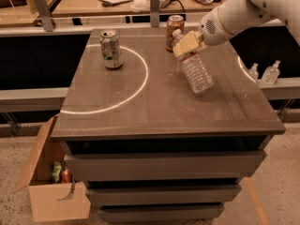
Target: Place water bottle upright
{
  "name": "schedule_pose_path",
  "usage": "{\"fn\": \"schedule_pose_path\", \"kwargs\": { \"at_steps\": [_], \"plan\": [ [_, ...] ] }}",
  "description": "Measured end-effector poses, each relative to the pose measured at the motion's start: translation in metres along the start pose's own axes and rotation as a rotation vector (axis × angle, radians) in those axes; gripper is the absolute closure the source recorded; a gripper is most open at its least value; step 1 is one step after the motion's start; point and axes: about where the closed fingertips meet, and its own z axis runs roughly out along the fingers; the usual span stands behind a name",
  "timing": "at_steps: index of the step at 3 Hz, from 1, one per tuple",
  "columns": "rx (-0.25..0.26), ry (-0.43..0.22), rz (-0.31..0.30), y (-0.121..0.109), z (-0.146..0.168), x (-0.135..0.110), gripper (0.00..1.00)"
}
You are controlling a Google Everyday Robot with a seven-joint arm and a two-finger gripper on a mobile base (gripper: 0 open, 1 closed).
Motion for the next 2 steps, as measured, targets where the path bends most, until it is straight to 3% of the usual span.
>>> {"fn": "schedule_pose_path", "kwargs": {
  "at_steps": [1, 2],
  "plan": [
    [-0.122, -0.260, -0.082, 0.004, -0.012, -0.039, 1.00],
    [-0.249, -0.433, -0.255, 0.025, -0.025, -0.061, 1.00]
  ]
}}
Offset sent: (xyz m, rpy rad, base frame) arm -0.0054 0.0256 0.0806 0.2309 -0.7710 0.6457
